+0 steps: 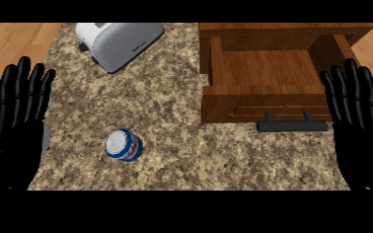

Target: Pick up the can, place it into the drawer and close the drawer

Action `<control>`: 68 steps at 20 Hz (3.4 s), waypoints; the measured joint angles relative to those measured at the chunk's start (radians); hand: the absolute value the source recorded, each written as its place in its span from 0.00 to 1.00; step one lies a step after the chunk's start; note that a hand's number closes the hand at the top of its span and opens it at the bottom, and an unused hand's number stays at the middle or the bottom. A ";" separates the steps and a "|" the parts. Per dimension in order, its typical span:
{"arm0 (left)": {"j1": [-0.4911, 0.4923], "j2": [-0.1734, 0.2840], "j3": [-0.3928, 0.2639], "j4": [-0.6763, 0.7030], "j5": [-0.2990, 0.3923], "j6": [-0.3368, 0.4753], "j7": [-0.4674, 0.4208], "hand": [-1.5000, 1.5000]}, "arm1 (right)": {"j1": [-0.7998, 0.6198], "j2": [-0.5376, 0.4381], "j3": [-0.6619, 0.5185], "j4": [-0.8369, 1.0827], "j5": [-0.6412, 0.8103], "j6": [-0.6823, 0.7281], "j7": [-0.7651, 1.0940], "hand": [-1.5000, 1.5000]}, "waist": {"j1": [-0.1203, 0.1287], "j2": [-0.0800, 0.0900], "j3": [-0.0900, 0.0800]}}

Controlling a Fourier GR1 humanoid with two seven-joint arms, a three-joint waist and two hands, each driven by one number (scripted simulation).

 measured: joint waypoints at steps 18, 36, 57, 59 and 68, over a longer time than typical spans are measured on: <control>0.204 0.044 -0.224 -0.156 0.056 -0.150 0.295 0.00 | 0.124 -0.014 -0.072 0.014 0.011 -0.027 0.170 0.00 | 0.003 -0.011 -0.024; 0.203 -0.011 -0.153 -0.065 0.065 -0.162 0.302 0.00 | 0.247 -0.010 -0.147 0.026 -0.033 0.071 0.059 0.00 | 0.000 -0.010 -0.024; 0.187 -0.053 -0.100 0.299 -0.039 -0.176 0.002 0.00 | 0.257 0.003 -0.216 0.061 -0.036 0.143 0.012 0.00 | 0.001 -0.010 -0.024; 0.164 -0.042 -0.068 0.341 -0.028 -0.185 -0.020 0.00 | 0.245 -0.002 -0.225 0.063 -0.040 0.148 0.019 0.00 | 0.001 -0.010 -0.024; 0.140 -0.024 -0.012 0.516 -0.047 -0.206 -0.159 0.00 | 0.241 0.012 -0.240 0.073 -0.038 0.162 0.011 0.00 | 0.001 -0.010 -0.024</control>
